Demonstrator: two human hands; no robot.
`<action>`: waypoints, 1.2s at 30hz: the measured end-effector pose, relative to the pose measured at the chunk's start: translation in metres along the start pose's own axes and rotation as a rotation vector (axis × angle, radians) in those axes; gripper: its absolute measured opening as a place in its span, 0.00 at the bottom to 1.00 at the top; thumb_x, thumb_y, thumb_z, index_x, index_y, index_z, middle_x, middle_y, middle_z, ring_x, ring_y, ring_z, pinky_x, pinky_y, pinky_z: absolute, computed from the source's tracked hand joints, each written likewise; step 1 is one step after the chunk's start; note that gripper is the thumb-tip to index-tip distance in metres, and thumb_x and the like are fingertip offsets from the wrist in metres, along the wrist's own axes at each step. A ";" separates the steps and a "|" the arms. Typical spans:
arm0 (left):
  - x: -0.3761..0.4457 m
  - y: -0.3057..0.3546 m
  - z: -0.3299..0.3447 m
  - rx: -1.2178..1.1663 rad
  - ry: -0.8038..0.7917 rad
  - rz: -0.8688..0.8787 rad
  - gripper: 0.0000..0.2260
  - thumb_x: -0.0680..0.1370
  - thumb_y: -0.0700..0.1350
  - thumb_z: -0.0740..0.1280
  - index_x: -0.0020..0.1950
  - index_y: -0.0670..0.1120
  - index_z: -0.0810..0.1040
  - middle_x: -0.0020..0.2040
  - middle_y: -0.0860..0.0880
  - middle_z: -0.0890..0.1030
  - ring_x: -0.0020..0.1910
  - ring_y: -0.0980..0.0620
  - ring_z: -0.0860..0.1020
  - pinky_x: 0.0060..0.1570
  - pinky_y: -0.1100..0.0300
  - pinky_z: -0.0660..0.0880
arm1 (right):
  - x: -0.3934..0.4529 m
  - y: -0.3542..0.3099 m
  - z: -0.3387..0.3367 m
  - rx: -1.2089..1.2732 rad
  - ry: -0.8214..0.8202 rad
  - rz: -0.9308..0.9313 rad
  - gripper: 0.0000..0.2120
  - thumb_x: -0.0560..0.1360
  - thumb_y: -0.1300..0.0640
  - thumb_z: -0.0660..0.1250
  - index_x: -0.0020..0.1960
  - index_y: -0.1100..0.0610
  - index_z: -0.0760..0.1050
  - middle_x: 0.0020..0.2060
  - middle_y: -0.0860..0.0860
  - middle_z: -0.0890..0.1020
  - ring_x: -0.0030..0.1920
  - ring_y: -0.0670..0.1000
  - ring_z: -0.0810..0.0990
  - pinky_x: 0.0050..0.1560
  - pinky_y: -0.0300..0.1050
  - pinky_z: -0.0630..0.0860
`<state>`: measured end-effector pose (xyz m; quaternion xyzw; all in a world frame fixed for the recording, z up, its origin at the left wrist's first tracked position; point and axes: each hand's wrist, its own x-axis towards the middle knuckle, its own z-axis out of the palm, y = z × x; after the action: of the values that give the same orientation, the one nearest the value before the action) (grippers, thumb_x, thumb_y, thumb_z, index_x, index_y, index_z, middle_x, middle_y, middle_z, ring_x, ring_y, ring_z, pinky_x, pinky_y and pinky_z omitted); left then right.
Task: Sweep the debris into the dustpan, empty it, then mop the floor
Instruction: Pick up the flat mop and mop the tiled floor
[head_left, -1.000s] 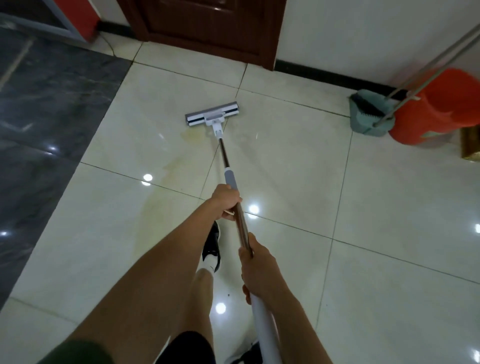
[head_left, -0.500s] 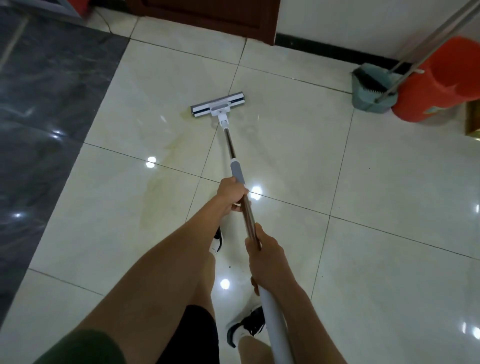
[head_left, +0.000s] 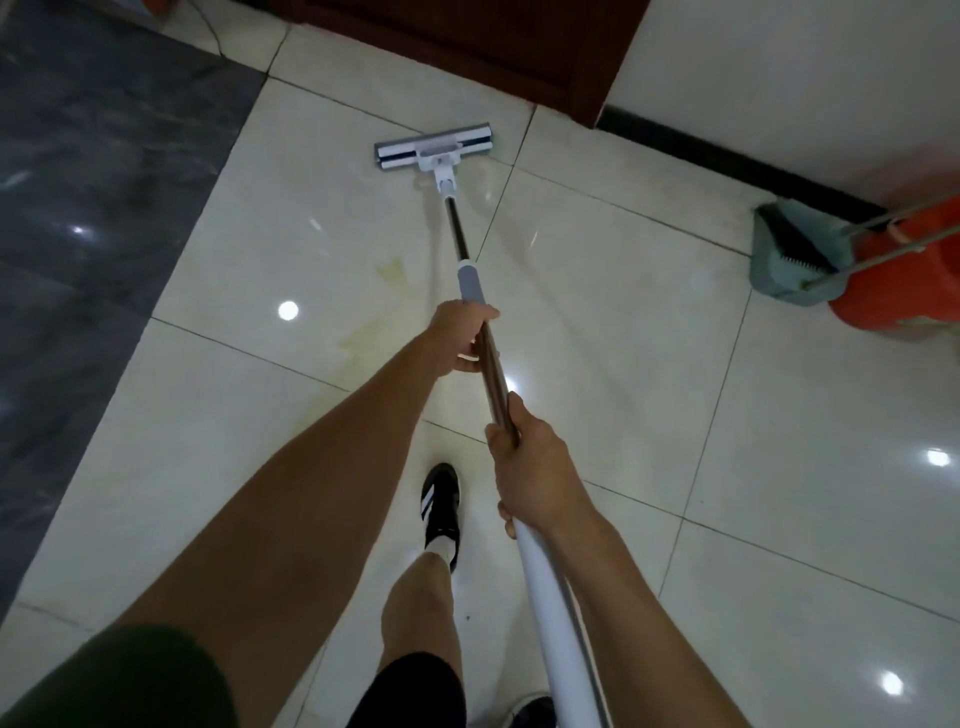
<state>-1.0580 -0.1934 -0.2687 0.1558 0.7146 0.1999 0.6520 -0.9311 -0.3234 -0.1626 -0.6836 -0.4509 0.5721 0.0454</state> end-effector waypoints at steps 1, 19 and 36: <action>0.008 0.011 -0.003 0.006 -0.001 -0.004 0.16 0.77 0.50 0.72 0.54 0.39 0.76 0.43 0.41 0.80 0.40 0.41 0.85 0.43 0.45 0.84 | 0.007 -0.010 -0.003 -0.004 -0.009 0.001 0.22 0.84 0.52 0.58 0.77 0.49 0.62 0.39 0.50 0.77 0.31 0.48 0.75 0.35 0.45 0.78; -0.066 -0.071 0.060 0.031 0.085 -0.133 0.15 0.77 0.46 0.72 0.58 0.37 0.77 0.47 0.41 0.83 0.45 0.38 0.86 0.34 0.55 0.77 | -0.092 0.068 -0.064 -0.141 -0.251 -0.008 0.27 0.78 0.66 0.62 0.73 0.49 0.61 0.41 0.50 0.76 0.32 0.48 0.78 0.26 0.35 0.73; -0.181 -0.205 0.133 -0.160 0.135 -0.184 0.12 0.78 0.45 0.71 0.53 0.38 0.76 0.43 0.41 0.83 0.40 0.38 0.86 0.55 0.42 0.81 | -0.222 0.175 -0.100 -0.316 -0.327 -0.026 0.23 0.78 0.66 0.57 0.70 0.50 0.63 0.42 0.50 0.75 0.37 0.47 0.77 0.42 0.45 0.83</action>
<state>-0.9001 -0.4488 -0.2214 0.0233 0.7500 0.2054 0.6282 -0.7365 -0.5300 -0.0654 -0.5746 -0.5449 0.5969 -0.1288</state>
